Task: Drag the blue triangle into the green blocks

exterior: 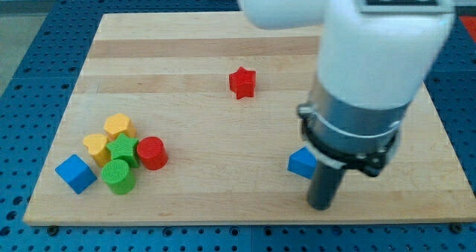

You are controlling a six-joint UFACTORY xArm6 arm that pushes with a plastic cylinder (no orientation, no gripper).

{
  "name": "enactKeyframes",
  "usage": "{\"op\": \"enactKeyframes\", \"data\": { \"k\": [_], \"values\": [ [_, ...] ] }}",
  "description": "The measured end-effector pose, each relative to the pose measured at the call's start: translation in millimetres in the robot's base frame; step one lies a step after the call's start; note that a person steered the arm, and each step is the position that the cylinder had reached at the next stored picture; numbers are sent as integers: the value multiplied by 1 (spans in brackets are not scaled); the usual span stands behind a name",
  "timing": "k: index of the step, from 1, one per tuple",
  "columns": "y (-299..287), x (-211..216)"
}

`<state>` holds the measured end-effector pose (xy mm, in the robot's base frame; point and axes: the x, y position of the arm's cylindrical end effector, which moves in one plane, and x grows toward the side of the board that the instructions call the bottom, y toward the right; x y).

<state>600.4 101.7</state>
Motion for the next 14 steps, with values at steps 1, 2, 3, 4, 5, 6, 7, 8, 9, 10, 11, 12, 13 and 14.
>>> {"op": "enactKeyframes", "data": {
  "k": [1,2,3,4,5,6,7,8,9,10,11,12,13,14],
  "values": [
    [12,-16],
    [12,-39],
    [4,-52],
    [-26,-51],
    [-56,-50],
    [-84,-48],
    [-112,-46],
    [-139,-39],
    [-162,-36],
    [-187,-35],
    [-207,-35],
    [-217,-35],
    [-223,-35],
    [-223,-35]
  ]
}}
